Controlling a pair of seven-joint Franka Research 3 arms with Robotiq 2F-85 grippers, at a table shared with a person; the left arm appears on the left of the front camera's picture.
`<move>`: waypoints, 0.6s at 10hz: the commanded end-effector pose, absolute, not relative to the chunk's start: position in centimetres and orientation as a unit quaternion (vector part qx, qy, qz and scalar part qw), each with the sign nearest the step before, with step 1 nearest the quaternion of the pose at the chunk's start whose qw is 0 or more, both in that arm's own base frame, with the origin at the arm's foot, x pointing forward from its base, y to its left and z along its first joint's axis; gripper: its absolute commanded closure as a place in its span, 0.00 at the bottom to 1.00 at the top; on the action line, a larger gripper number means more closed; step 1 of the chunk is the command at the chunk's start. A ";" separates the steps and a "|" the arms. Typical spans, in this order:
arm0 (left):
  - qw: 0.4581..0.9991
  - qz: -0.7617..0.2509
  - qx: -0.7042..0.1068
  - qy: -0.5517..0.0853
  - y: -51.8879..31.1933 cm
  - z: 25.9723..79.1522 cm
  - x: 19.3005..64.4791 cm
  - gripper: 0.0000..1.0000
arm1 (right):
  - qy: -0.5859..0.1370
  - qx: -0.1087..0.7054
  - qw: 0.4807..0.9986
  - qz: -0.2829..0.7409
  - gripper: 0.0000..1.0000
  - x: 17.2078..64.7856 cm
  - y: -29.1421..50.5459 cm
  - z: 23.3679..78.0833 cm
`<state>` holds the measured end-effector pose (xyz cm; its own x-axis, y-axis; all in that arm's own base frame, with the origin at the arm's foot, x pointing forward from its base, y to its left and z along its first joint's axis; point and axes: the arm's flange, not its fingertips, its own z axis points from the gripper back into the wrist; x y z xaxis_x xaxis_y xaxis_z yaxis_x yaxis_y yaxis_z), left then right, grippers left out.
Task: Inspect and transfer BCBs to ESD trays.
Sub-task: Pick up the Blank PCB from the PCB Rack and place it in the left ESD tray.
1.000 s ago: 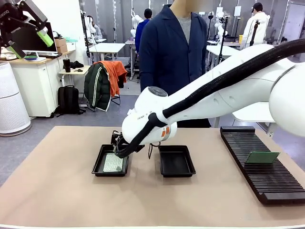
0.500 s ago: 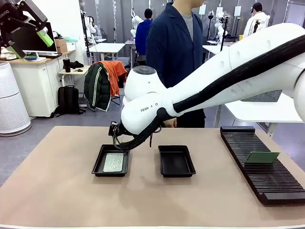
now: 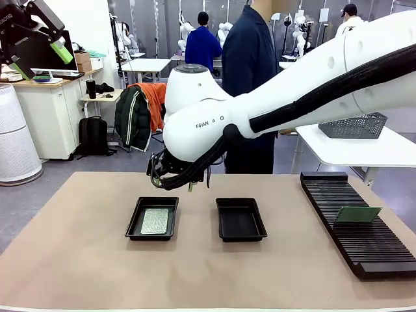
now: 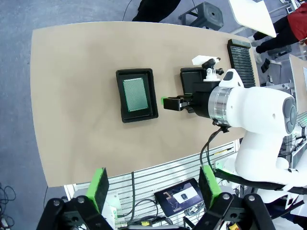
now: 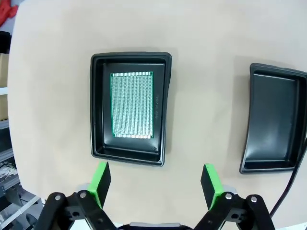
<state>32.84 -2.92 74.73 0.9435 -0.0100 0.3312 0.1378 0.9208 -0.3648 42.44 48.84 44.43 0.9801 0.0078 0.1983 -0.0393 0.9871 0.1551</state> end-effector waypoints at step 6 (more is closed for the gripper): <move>0.967 -0.037 -0.193 -0.164 -2.9 74.6 32.9 0.00 | -0.096 0.075 0.992 0.011 0.00 42.4 48.7 45.0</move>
<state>32.84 -2.92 74.72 0.9435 -0.0100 0.3312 0.1378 0.9208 -0.3648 42.49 48.82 45.16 0.9832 0.0096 0.1821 -0.0367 0.9886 0.1463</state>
